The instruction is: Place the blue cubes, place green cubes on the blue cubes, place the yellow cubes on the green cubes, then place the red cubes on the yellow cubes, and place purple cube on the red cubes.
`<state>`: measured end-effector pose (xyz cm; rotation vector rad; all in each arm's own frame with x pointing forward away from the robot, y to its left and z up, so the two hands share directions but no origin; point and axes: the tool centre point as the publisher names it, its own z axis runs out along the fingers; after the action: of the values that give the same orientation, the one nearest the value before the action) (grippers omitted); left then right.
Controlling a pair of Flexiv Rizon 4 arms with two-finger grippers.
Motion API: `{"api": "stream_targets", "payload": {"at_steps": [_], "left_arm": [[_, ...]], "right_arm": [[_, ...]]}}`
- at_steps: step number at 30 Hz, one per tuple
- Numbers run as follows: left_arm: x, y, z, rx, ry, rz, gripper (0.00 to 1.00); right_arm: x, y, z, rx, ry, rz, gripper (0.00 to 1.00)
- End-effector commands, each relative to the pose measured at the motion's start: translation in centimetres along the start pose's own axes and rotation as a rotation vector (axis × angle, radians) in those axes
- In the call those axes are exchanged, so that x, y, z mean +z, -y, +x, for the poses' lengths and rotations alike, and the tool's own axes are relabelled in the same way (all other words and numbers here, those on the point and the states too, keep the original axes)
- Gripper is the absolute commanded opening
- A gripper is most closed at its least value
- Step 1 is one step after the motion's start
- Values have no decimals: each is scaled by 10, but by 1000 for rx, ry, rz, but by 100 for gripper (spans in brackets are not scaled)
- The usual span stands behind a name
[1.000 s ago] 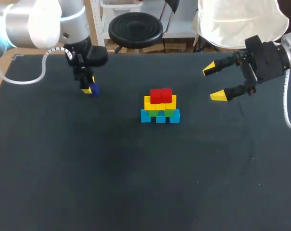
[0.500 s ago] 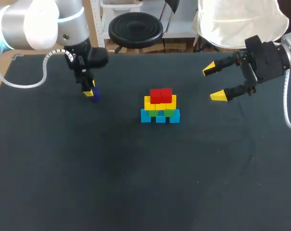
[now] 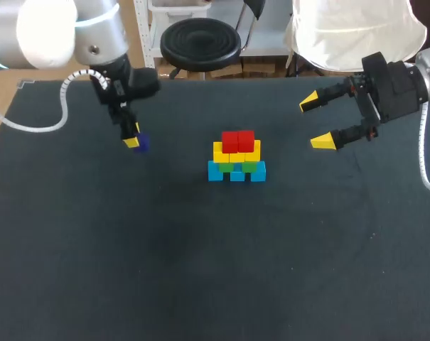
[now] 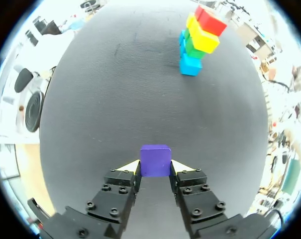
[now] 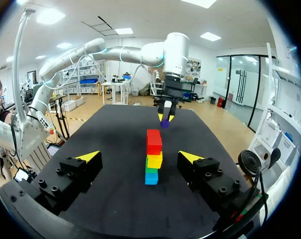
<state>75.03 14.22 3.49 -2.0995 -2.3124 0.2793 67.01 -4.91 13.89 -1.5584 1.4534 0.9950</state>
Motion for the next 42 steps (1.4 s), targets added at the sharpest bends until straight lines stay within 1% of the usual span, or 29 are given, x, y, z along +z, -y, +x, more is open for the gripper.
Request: {"api": "stream_targets", "payload": {"at_steps": [1,3,4,5,7,9,14,19,20,23,27,33,36,38,42], "left_arm": [[-7,43,15,-38,31,-93,0],[-10,51,16,-59,67,-122,0],[-11,55,17,-63,109,-144,0],[-11,58,19,-74,94,-152,0],[-11,65,20,-86,133,-161,0],[-12,71,20,-80,137,-166,0],[-6,85,24,-74,113,-145,0],[1,95,17,-30,67,-120,0],[2,95,17,-21,44,-118,0],[10,95,13,10,16,-67,0],[13,92,10,44,13,-59,0],[19,83,11,51,11,-46,0],[26,78,14,32,22,-11,0],[29,74,15,19,22,-9,0],[33,72,15,14,36,7,0]], "right_arm": [[0,-1,0,-1,1,2,100],[0,-1,0,-1,1,2,100],[0,-1,0,-1,1,2,100],[0,-1,0,-1,1,2,100],[0,-1,0,-1,1,2,100],[0,-1,0,-1,1,2,100],[0,-1,0,-1,1,2,100],[0,-1,0,-1,1,2,100],[0,-1,0,-1,1,2,100],[0,-1,0,-1,1,2,100],[0,-1,0,-1,1,2,100],[0,-1,0,-1,1,2,100],[0,-1,0,-1,1,2,100],[0,-1,0,-1,1,2,100],[0,-1,0,-1,1,2,100]]}}
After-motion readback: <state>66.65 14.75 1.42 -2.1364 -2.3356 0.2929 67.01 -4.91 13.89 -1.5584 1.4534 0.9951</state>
